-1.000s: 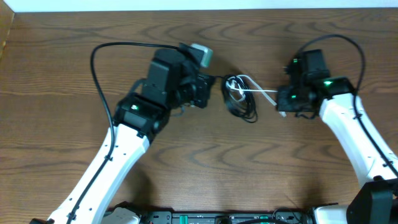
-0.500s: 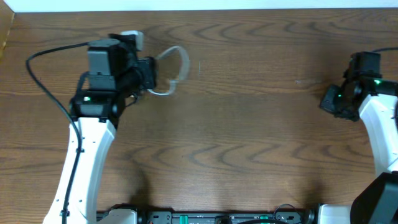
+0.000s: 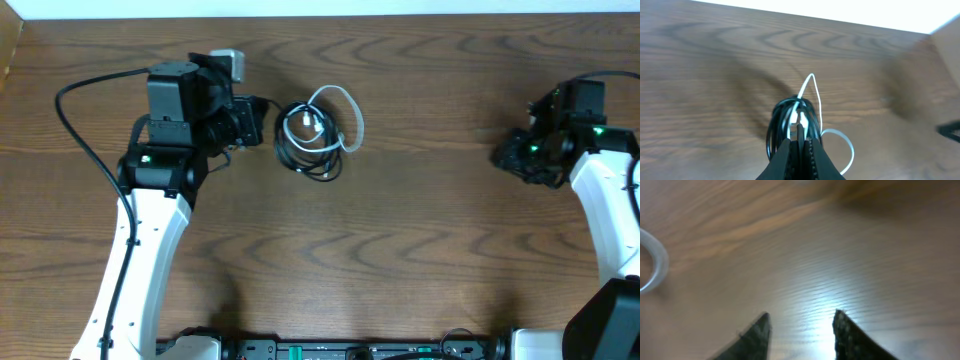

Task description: Untangle cables

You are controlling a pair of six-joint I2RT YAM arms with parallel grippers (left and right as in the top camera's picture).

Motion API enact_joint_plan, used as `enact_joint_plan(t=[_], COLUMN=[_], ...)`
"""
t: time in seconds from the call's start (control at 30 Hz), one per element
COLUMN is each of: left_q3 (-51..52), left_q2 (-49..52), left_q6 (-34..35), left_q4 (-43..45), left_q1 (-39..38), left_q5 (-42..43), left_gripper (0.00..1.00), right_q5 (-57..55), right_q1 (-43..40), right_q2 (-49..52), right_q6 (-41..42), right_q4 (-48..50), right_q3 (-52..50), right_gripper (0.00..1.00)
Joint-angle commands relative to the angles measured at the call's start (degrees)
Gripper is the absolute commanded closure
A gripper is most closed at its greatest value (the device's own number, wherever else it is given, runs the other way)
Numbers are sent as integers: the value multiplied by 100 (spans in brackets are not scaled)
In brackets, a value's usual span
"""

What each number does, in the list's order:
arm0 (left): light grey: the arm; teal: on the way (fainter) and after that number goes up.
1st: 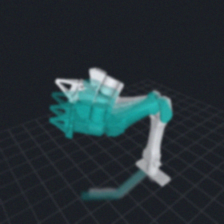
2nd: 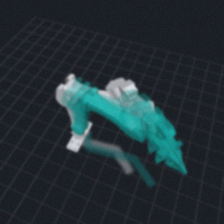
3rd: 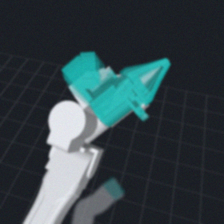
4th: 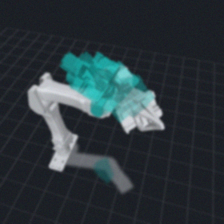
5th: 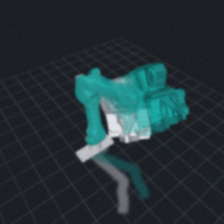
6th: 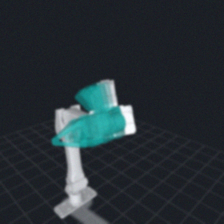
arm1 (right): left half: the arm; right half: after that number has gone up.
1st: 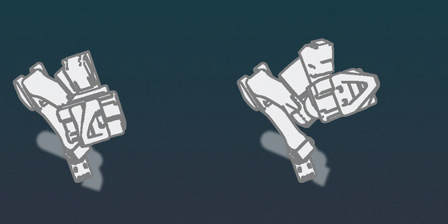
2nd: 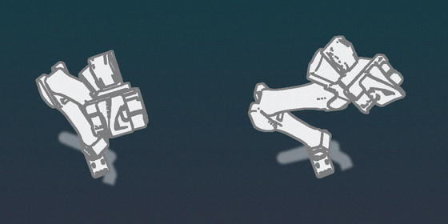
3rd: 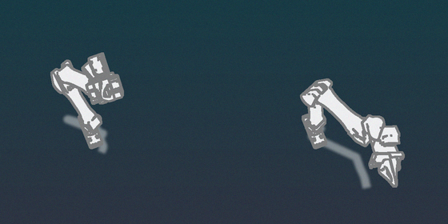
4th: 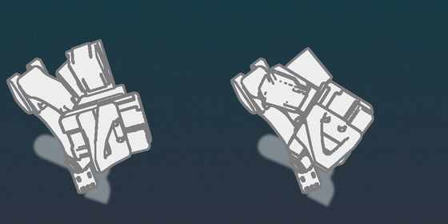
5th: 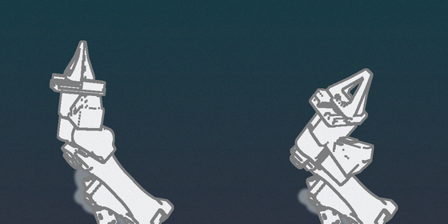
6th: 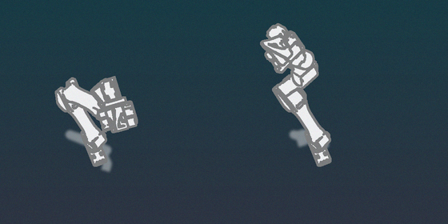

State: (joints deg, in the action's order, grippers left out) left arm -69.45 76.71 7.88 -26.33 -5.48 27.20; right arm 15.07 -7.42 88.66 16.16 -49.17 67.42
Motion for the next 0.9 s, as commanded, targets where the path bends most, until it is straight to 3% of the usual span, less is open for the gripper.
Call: enact_joint_plan(t=[0.0,0.23,0.43,0.67,0.87], left_q3=[-52,-55,-55,-55,-55], left_q2=[-129,-129,-138,-267,-391], left_q6=[48,297,393,612,772], left_q4=[181,365,575,833,977], left_q1=[-151,-702,-1150,-1447,-1617], left_q5=[586,691,691,691,691], left_gripper=[92,92,92,92,92], right_q5=[1067,1427,1384,1425,1423], right_q1=[284,1130,2013,2697,3115], right_q2=[-15,-15,-15,-15,-15], right_q6=[-35,289,-306,-1167,-1373], right_q4=[101,509,1049,1325,1484], right_q3=[-28,-28,-28,-33,-37], right_gripper=[53,48,41,41,41])
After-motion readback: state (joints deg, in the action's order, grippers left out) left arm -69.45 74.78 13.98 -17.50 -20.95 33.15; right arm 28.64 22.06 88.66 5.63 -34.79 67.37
